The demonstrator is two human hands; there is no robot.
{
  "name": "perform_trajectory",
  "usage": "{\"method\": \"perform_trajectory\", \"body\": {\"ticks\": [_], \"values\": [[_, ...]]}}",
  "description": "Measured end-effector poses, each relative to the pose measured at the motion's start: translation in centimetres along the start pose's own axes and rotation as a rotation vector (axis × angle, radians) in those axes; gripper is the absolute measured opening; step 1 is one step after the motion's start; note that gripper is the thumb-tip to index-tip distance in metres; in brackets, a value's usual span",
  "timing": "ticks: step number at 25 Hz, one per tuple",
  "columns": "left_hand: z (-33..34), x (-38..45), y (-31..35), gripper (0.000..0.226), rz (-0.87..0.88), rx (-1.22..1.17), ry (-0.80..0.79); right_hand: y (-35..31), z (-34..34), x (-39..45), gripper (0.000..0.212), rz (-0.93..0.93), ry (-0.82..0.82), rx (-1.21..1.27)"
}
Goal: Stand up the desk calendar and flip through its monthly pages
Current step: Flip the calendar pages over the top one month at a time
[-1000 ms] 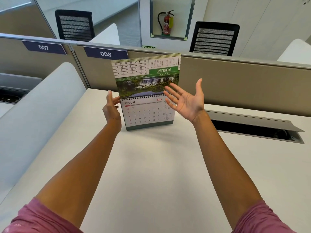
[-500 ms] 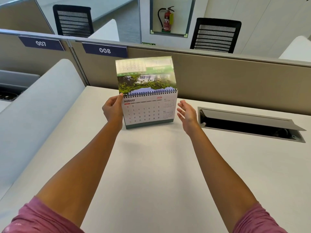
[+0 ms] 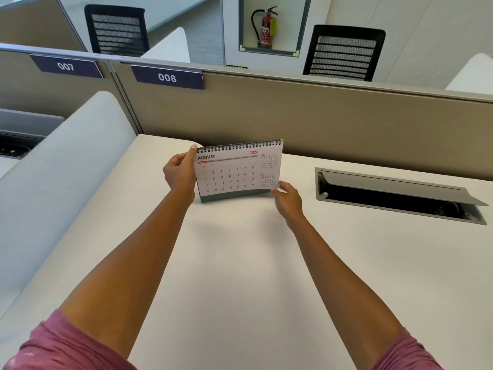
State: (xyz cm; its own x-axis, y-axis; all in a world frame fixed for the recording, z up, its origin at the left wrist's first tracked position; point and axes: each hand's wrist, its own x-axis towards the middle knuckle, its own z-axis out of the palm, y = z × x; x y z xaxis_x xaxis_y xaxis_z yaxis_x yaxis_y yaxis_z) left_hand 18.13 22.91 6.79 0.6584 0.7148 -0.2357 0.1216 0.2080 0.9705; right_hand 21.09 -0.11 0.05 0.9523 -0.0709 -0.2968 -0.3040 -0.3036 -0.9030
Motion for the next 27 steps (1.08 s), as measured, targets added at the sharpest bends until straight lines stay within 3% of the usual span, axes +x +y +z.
{"method": "perform_trajectory", "body": {"ticks": [7,19,27], "values": [[0.0,-0.4,0.4,0.027,-0.014,-0.011,0.016,0.2,-0.2,-0.6,0.032,0.029,0.249,0.115],[0.0,-0.5,0.7,0.027,-0.042,0.009,0.020,0.3,-1.0,-0.8,0.020,-0.034,0.174,0.105],[0.0,-0.7,0.8,0.027,-0.041,0.008,0.026,-0.1,-1.2,-2.4,0.021,-0.216,0.296,-0.008]]}}
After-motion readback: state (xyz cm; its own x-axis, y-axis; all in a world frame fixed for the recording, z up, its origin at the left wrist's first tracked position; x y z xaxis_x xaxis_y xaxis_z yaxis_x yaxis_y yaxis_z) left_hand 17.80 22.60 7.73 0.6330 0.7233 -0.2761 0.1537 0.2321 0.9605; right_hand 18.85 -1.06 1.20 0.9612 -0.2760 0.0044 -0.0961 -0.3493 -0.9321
